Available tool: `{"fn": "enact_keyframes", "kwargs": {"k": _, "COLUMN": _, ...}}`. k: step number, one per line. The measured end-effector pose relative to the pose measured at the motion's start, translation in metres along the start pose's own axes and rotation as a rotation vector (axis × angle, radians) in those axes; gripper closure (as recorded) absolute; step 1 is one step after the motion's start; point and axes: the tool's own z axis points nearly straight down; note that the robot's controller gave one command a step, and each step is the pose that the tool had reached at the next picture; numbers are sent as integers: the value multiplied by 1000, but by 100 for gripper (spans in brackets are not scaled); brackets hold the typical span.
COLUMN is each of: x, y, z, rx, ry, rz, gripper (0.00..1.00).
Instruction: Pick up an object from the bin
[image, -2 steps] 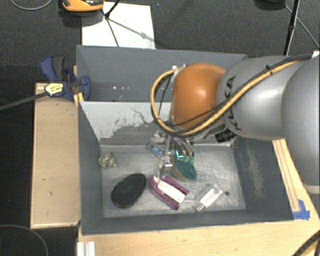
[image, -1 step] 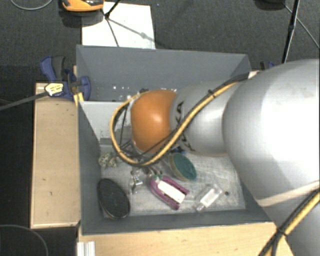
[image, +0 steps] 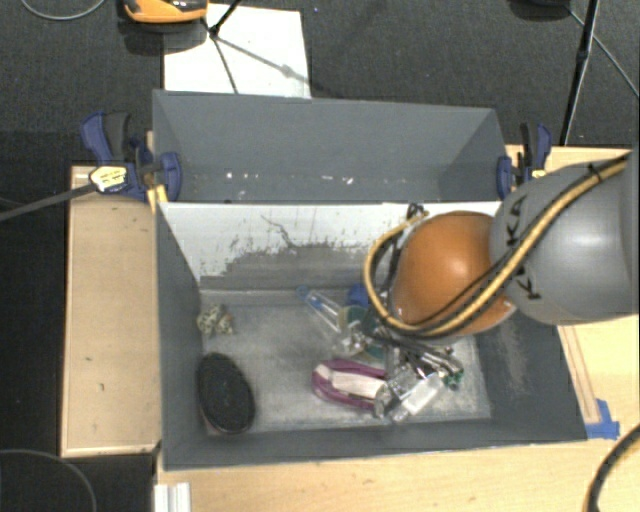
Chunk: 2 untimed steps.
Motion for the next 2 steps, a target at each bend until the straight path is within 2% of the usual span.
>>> {"fn": "enact_keyframes", "kwargs": {"k": 1, "x": 0, "y": 49, "z": 1, "rx": -3, "ry": 2, "rz": 501, "gripper": 0}}
{"fn": "enact_keyframes", "kwargs": {"k": 2, "x": -7, "y": 50, "z": 28, "rx": -4, "ry": -2, "rz": 819, "gripper": 0}}
